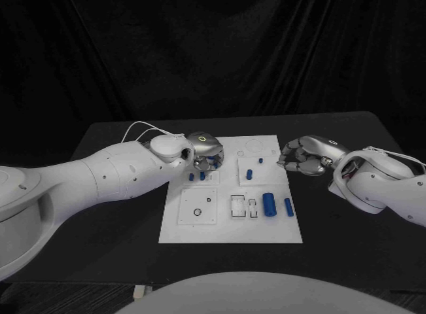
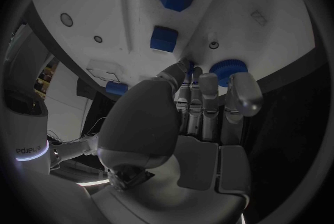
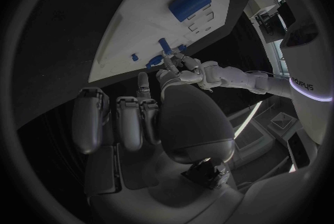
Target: Assemble the parts on the task board
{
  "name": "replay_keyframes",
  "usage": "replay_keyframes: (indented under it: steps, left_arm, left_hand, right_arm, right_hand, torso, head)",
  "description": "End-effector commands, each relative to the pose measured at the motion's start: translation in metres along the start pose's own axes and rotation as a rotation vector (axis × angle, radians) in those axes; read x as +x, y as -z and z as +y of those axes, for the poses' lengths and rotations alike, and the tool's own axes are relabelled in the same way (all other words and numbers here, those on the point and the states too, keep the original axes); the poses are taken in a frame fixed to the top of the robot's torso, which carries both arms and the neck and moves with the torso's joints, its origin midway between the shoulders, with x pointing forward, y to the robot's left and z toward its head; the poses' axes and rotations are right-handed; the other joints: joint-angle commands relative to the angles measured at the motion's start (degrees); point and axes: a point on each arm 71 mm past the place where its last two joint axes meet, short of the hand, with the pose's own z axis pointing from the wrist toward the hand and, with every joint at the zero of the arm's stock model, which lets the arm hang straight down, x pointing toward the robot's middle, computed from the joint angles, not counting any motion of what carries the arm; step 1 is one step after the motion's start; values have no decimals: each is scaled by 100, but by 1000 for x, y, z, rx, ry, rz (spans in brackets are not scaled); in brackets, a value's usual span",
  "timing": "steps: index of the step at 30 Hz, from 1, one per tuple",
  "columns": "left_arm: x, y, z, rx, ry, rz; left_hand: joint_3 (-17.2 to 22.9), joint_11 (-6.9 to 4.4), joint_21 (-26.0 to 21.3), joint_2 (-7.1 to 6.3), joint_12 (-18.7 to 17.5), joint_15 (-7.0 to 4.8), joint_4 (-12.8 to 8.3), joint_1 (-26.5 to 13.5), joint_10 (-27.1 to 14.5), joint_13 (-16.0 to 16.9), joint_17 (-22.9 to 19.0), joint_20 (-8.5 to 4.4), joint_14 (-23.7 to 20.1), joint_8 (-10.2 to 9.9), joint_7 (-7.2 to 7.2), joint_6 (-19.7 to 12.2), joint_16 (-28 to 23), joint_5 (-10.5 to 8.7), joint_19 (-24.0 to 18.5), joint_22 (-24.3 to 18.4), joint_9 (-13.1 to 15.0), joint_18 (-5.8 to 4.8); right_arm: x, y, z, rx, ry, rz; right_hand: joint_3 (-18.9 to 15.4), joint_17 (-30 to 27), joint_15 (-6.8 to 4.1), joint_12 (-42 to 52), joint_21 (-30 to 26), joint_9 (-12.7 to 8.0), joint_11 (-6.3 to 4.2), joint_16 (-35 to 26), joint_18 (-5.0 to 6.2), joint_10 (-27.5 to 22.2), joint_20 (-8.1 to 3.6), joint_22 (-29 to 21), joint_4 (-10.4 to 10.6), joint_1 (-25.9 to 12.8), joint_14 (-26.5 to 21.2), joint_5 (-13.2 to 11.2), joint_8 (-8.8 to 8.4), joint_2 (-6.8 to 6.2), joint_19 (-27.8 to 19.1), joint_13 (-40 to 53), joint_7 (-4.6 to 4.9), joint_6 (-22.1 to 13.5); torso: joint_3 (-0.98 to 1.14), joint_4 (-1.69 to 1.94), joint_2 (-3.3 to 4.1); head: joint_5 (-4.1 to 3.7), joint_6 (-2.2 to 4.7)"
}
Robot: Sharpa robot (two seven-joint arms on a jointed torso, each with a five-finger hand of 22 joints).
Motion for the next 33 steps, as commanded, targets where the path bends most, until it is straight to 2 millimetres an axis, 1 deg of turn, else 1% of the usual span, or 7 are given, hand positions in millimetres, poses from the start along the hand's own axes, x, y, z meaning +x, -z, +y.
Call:
replay_keyframes:
  steps: [1, 7, 11, 15, 19, 26, 33]
  left_arm:
    - [-4, 1, -2, 26, -14, -65]
    - [-6, 7, 2, 18, -19, -107]
    - [-9, 13, 4, 13, -20, -126]
    - [-23, 21, 11, 4, -30, -131]
    - [-32, 28, 19, -3, -35, -98]
    - [-33, 38, 30, -14, -31, -38]
    - [-28, 42, 35, -26, -24, -4]
  left_hand:
    - [28, 44, 63, 64, -77, 17, -79, 144, 138, -9, -36, 0, 57, 9, 54, 46, 21, 21, 53, 811, 14, -90]
    - [108, 97, 237, 49, -253, 56, -172, 244, 415, -54, -79, -21, 218, -90, 114, 39, -7, -35, 154, 851, -33, -117]
    - [158, 102, 277, 26, -362, 63, -198, 274, 497, -81, -129, -29, 265, -135, 118, 54, -45, -153, 182, 860, -58, -124]
    - [224, 89, 194, -5, -563, 59, -171, 264, 543, -133, -300, -32, 248, -292, 94, -58, -166, -361, 153, 838, -142, -111]
    - [247, 78, 70, -16, -699, 53, -116, 231, 522, -171, -438, -29, 189, -393, 74, -134, -257, -494, 97, 809, -198, -93]
    - [239, 60, -77, -35, -819, 44, -49, 191, 483, -212, -588, -24, 98, -434, 51, -134, -351, -534, 24, 776, -224, -71]
    - [239, 49, -179, -55, -892, 38, -17, 181, 456, -241, -690, -22, 23, -462, 36, -147, -418, -540, -31, 753, -241, -57]
  right_arm:
    - [2, 1, -1, 9, -2, 9]
    - [4, 1, -2, 11, -3, 15]
    - [4, 1, -2, 12, -2, 18]
    - [5, 1, -3, 15, -3, 22]
    - [5, 1, -3, 16, -5, 25]
    - [6, 1, -3, 16, -7, 28]
    - [7, 1, -4, 18, -8, 31]
  right_hand:
    - [43, 769, 32, 20, -32, -6, 19, -39, 60, 601, 43, 1132, -8, 82, 443, 23, -19, 12, 117, 1508, 4, 44]
    - [52, 756, 32, 20, -34, -8, 18, -45, 60, 601, 43, 1132, -15, 93, 441, 25, -18, 16, 116, 1508, 4, 49]
    - [59, 747, 32, 20, -41, -9, 18, -49, 62, 601, 42, 1130, -21, 104, 439, 27, -17, 19, 113, 1508, 3, 53]
    - [66, 742, 31, 20, -51, -11, 17, -51, 65, 601, 42, 1126, -27, 113, 438, 28, -17, 21, 109, 1508, 2, 56]
    - [68, 742, 31, 20, -49, -11, 17, -51, 64, 601, 42, 1127, -29, 117, 438, 28, -17, 22, 110, 1508, 2, 58]
    - [68, 742, 31, 20, -49, -11, 17, -51, 64, 601, 42, 1127, -29, 117, 438, 28, -17, 22, 110, 1508, 2, 58]
    - [74, 735, 30, 20, -56, -12, 17, -55, 65, 601, 42, 1125, -35, 126, 436, 29, -16, 23, 107, 1508, 2, 60]
  torso:
    - [-1, 2, -1]
    - [0, 1, 0]
    - [1, 1, -1]
    - [-1, 2, -2]
    - [-2, 2, -2]
    - [0, 2, -5]
    - [8, -2, -14]
  head:
    - [-7, 0]
    - [6, 0]
    - [2, 0]
    - [16, 0]
    - [26, 0]
    - [10, 0]
    - [48, 0]
